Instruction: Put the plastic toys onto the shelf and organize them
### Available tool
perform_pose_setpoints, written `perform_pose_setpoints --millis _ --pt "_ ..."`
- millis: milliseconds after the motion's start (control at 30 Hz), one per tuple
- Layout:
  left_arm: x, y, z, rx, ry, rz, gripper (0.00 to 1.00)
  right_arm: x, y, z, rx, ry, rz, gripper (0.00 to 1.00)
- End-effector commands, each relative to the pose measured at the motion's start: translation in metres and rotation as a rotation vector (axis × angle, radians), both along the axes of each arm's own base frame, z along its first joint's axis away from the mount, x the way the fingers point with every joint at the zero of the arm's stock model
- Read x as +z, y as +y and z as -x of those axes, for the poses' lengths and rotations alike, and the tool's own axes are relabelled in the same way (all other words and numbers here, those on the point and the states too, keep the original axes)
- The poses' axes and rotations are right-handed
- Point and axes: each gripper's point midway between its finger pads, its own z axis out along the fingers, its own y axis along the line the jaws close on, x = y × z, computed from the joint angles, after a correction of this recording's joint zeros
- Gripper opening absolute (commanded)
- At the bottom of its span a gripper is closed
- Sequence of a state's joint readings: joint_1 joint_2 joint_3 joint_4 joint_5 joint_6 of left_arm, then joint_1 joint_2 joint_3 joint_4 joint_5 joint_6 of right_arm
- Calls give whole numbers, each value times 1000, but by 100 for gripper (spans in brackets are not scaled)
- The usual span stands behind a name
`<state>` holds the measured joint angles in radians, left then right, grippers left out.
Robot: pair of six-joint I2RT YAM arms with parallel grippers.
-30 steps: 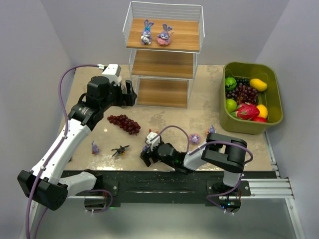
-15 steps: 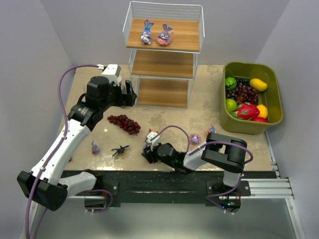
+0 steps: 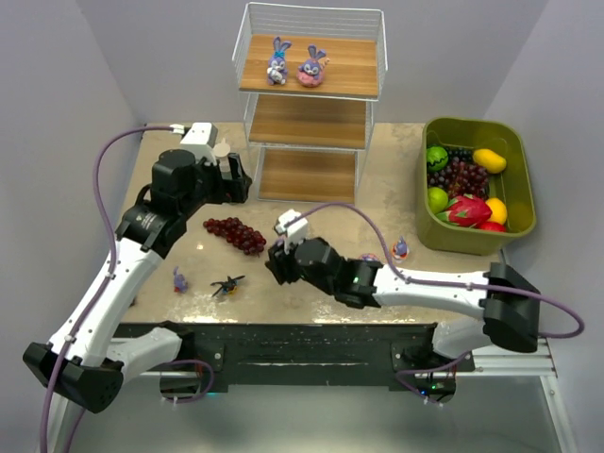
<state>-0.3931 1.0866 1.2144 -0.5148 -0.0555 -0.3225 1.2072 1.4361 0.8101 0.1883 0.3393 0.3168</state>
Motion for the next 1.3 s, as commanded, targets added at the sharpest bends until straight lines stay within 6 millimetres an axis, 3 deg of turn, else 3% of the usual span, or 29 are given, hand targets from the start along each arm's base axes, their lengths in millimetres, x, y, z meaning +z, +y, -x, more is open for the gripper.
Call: perform_pose_setpoints --millis 0,33,100,133,200,233,300,333,400,433,500,533,733,933,1267 --pt "7 14 7 55 -25 5 100 87 -26 -30 -164 -37 -1 0" --pt "8 14 7 60 -24 8 100 121 -28 -42 -199 -57 -47 0" --pt "7 17 9 74 -13 4 100 136 -43 -54 -263 -50 -2 0" --pt "7 18 10 78 -7 3 100 163 -50 -62 -298 -61 -7 0" --pt "5 19 10 88 4 4 100 180 -58 -74 -356 -77 19 0" --pt "5 19 10 89 7 4 99 206 -63 -78 -379 -94 -1 0" --pt "4 17 10 81 14 7 100 222 -66 -87 -410 -109 6 0" --pt "4 16 9 77 13 9 100 243 -72 -92 -428 -123 -19 0" --pt "3 14 8 72 18 9 99 254 -74 -102 -449 -118 -21 0" --pt "3 14 7 69 17 9 100 274 -86 -109 -483 -122 -47 0" --pt "0 14 5 71 17 5 100 282 -90 -120 -508 -127 -46 0" --pt "0 12 4 68 16 8 100 300 -99 -126 -531 -141 -76 0" --pt "-3 5 -1 44 34 15 100 331 -124 -164 -606 -190 -80 0" --pt "-5 7 -1 60 33 19 100 360 -144 -188 -644 -284 -104 0" --pt "-16 10 10 58 50 25 100 365 -148 -232 -711 -390 -94 0"
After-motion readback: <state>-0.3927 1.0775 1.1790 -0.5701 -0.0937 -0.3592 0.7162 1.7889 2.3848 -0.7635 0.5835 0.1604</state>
